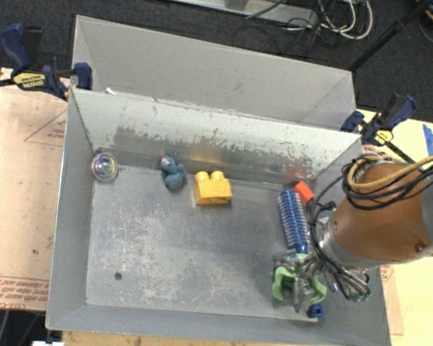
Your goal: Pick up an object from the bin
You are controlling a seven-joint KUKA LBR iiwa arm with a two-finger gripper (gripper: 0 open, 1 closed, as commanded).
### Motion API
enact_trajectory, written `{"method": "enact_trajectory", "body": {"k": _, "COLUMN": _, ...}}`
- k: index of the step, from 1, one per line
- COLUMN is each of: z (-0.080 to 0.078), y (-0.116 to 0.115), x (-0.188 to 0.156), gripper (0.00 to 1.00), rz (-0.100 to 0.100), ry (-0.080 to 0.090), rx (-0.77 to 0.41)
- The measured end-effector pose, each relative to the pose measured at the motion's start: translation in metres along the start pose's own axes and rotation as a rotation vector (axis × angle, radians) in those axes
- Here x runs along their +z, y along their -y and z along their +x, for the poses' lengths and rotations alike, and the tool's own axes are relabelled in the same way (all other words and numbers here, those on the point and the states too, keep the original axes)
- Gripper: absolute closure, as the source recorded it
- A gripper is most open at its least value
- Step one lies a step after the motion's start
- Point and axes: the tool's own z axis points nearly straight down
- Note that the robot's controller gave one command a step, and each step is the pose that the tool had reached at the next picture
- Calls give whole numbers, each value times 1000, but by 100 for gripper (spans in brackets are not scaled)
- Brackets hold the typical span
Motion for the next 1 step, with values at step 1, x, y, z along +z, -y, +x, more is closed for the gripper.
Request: {"method": "enact_trajectory", "body": {"k": 1, "z": -3, "y": 0, "x": -85, "gripper": 100, "rz": 3, "ry": 6, "rx": 3}}
